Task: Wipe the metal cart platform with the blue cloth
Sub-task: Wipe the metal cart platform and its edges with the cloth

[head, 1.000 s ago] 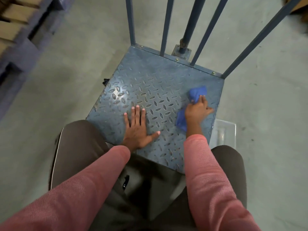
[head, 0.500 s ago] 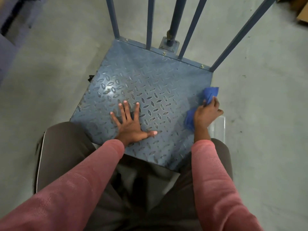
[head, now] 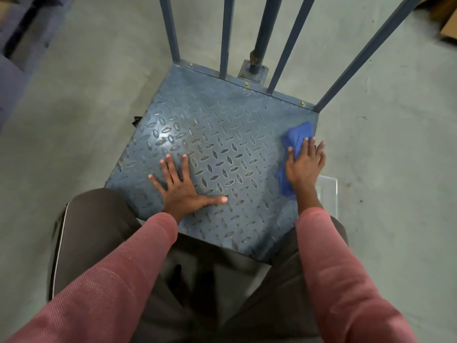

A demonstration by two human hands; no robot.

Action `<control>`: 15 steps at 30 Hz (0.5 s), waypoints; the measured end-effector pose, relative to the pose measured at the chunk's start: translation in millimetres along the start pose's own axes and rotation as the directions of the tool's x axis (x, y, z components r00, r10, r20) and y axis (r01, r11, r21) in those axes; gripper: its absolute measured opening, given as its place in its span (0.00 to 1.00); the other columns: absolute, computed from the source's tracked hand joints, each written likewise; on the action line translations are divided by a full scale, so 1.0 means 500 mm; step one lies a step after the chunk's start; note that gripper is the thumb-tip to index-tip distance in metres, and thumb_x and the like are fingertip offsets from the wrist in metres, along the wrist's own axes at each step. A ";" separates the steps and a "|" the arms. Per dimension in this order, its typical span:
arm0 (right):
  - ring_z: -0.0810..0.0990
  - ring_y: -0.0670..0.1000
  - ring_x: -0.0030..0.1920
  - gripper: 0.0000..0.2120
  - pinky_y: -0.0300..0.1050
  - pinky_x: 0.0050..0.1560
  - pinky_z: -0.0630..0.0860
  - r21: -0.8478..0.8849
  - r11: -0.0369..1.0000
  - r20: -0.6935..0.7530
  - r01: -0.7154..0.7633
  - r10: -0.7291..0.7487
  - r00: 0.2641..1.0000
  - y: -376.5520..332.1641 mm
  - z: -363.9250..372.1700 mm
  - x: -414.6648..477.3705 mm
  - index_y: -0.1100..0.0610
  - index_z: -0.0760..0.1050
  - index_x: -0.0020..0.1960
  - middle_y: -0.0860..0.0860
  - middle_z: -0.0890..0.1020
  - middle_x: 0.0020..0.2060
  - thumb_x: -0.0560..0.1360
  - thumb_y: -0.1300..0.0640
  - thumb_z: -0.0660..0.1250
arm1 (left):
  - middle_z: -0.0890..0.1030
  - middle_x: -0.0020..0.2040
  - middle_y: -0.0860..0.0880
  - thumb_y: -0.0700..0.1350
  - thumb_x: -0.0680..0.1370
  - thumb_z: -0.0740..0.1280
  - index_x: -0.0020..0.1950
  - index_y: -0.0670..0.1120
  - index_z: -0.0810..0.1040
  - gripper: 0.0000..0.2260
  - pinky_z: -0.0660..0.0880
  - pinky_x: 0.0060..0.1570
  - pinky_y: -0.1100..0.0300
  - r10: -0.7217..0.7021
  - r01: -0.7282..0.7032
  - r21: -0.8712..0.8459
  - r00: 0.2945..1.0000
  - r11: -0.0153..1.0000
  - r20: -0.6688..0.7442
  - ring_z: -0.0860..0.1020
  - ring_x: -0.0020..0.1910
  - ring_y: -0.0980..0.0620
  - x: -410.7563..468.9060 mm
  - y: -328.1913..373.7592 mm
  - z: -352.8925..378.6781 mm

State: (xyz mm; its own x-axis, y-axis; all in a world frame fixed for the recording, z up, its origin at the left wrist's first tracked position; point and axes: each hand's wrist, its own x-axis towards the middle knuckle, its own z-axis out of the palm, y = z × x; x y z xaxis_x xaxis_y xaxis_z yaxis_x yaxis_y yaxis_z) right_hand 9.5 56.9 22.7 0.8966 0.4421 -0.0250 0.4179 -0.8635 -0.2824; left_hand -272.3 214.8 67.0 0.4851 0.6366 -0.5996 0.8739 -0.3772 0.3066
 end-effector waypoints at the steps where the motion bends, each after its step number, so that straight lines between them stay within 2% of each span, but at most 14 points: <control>1: 0.49 0.62 0.81 0.35 0.57 0.79 0.48 0.016 1.000 0.053 0.014 -0.015 0.998 -0.020 -0.002 0.011 0.61 0.61 0.79 0.58 0.59 0.80 0.81 0.40 0.47 | 0.18 0.75 0.45 0.89 0.47 0.62 0.78 0.56 0.22 0.76 0.26 0.70 0.28 0.003 -0.003 0.000 1.000 1.000 0.006 0.19 0.75 0.42 0.000 0.001 -0.001; 2: 0.48 0.61 0.81 0.34 0.56 0.79 0.48 0.034 0.989 0.092 0.144 -0.146 0.985 -0.046 0.004 0.014 0.61 0.60 0.79 0.58 0.58 0.80 0.82 0.40 0.49 | 0.17 0.75 0.45 0.89 0.47 0.62 0.78 0.56 0.22 0.76 0.26 0.70 0.28 0.003 -0.003 0.001 1.000 1.000 0.016 0.19 0.75 0.42 0.001 0.003 -0.003; 3: 0.49 0.60 0.81 0.32 0.57 0.80 0.49 0.062 0.940 0.119 0.337 -0.342 0.932 -0.074 0.016 0.011 0.60 0.60 0.79 0.58 0.58 0.80 0.83 0.41 0.51 | 0.17 0.75 0.45 0.89 0.47 0.63 0.78 0.56 0.21 0.76 0.26 0.70 0.27 -0.002 0.002 0.003 1.000 1.000 0.028 0.19 0.75 0.41 0.003 0.005 -0.005; 5: 0.54 0.59 0.80 0.30 0.57 0.79 0.54 0.106 0.732 0.146 0.673 -0.681 0.718 -0.115 0.045 0.007 0.60 0.62 0.79 0.57 0.61 0.79 0.83 0.43 0.55 | 0.17 0.74 0.45 0.88 0.46 0.63 0.77 0.56 0.21 0.77 0.26 0.70 0.27 -0.013 0.012 0.013 0.998 1.000 0.055 0.19 0.75 0.41 0.007 0.005 -0.010; 6: 0.56 0.58 0.80 0.29 0.57 0.79 0.56 0.119 0.650 0.161 0.751 -0.759 0.631 -0.125 0.055 0.016 0.59 0.63 0.78 0.56 0.63 0.78 0.83 0.43 0.55 | 0.16 0.74 0.45 0.88 0.46 0.64 0.77 0.56 0.20 0.78 0.27 0.70 0.26 -0.014 0.013 0.016 0.998 1.000 0.066 0.19 0.74 0.41 0.010 0.003 -0.011; 7: 0.57 0.58 0.80 0.29 0.57 0.78 0.57 0.130 0.635 0.160 0.761 -0.771 0.616 -0.128 0.060 0.034 0.59 0.64 0.78 0.56 0.64 0.78 0.83 0.42 0.54 | 0.16 0.74 0.45 0.87 0.45 0.64 0.77 0.56 0.20 0.78 0.28 0.70 0.26 -0.016 0.015 0.014 0.997 1.000 0.075 0.18 0.74 0.41 0.012 0.002 -0.012; 8: 0.57 0.58 0.80 0.30 0.57 0.78 0.58 0.118 0.698 0.131 0.706 -0.716 0.685 -0.124 0.061 0.058 0.59 0.64 0.78 0.57 0.64 0.78 0.83 0.42 0.52 | 0.15 0.73 0.45 0.87 0.45 0.65 0.77 0.56 0.20 0.78 0.28 0.70 0.26 -0.015 0.014 0.012 0.997 1.000 0.082 0.18 0.74 0.41 0.012 0.001 -0.012; 9: 0.56 0.60 0.80 0.30 0.58 0.78 0.57 0.072 0.801 0.090 0.595 -0.599 0.796 -0.115 0.058 0.083 0.60 0.64 0.78 0.58 0.64 0.78 0.83 0.42 0.51 | 0.15 0.73 0.45 0.87 0.45 0.65 0.77 0.56 0.20 0.78 0.27 0.70 0.26 -0.013 0.012 0.013 0.996 1.000 0.084 0.18 0.74 0.41 0.013 0.001 -0.012; 10: 0.54 0.61 0.80 0.30 0.58 0.79 0.54 0.015 0.907 0.066 0.420 -0.420 0.905 -0.102 0.052 0.110 0.61 0.62 0.78 0.59 0.62 0.78 0.84 0.43 0.49 | 0.14 0.72 0.45 0.87 0.45 0.65 0.77 0.56 0.20 0.78 0.27 0.70 0.26 -0.013 0.011 0.017 0.996 1.000 0.084 0.18 0.74 0.41 0.013 0.002 -0.012; 11: 0.51 0.62 0.80 0.30 0.57 0.80 0.50 -0.037 0.974 0.053 0.222 -0.220 0.974 -0.097 0.042 0.129 0.62 0.60 0.79 0.59 0.60 0.79 0.85 0.44 0.49 | 0.14 0.72 0.46 0.87 0.45 0.64 0.77 0.56 0.20 0.78 0.27 0.70 0.26 -0.015 0.013 0.021 0.996 1.000 0.086 0.18 0.74 0.41 0.013 0.003 -0.012; 12: 0.49 0.63 0.80 0.29 0.55 0.80 0.46 -0.068 0.995 0.037 0.078 -0.076 0.996 -0.102 0.038 0.139 0.62 0.59 0.79 0.59 0.60 0.79 0.85 0.45 0.49 | 0.14 0.72 0.46 0.88 0.45 0.64 0.77 0.56 0.20 0.78 0.27 0.70 0.26 -0.018 0.016 0.024 0.996 1.000 0.088 0.18 0.74 0.41 0.014 0.004 -0.012; 13: 0.49 0.63 0.80 0.28 0.53 0.80 0.43 -0.084 0.995 0.012 0.053 -0.053 0.999 -0.120 0.039 0.136 0.63 0.60 0.79 0.59 0.61 0.79 0.85 0.46 0.49 | 0.14 0.72 0.46 0.88 0.45 0.63 0.76 0.56 0.20 0.78 0.27 0.70 0.26 -0.021 0.019 0.025 0.996 1.000 0.088 0.18 0.74 0.41 0.014 0.005 -0.013; 14: 0.51 0.63 0.80 0.27 0.52 0.80 0.43 -0.090 0.983 -0.013 0.158 -0.160 0.987 -0.146 0.044 0.127 0.64 0.61 0.78 0.60 0.63 0.77 0.85 0.48 0.50 | 0.14 0.72 0.46 0.88 0.44 0.63 0.76 0.56 0.19 0.78 0.27 0.70 0.26 -0.022 0.020 0.024 0.996 1.000 0.086 0.18 0.74 0.41 0.015 0.005 -0.013; 15: 0.56 0.63 0.79 0.26 0.53 0.81 0.45 -0.080 0.934 -0.016 0.350 -0.352 0.936 -0.176 0.052 0.114 0.65 0.64 0.77 0.62 0.67 0.76 0.85 0.49 0.52 | 0.14 0.72 0.46 0.88 0.44 0.62 0.76 0.56 0.19 0.78 0.27 0.70 0.26 -0.024 0.022 0.021 0.996 1.000 0.084 0.18 0.74 0.41 0.016 0.006 -0.013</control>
State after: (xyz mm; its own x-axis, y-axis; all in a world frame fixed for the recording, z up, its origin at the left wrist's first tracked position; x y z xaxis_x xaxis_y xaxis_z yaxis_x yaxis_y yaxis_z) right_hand 20.0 164.3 21.0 0.6945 0.7136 0.0918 0.7152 -0.6709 -0.1959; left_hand -265.8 223.1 68.0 0.4598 0.5867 -0.6667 0.8836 -0.3773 0.2773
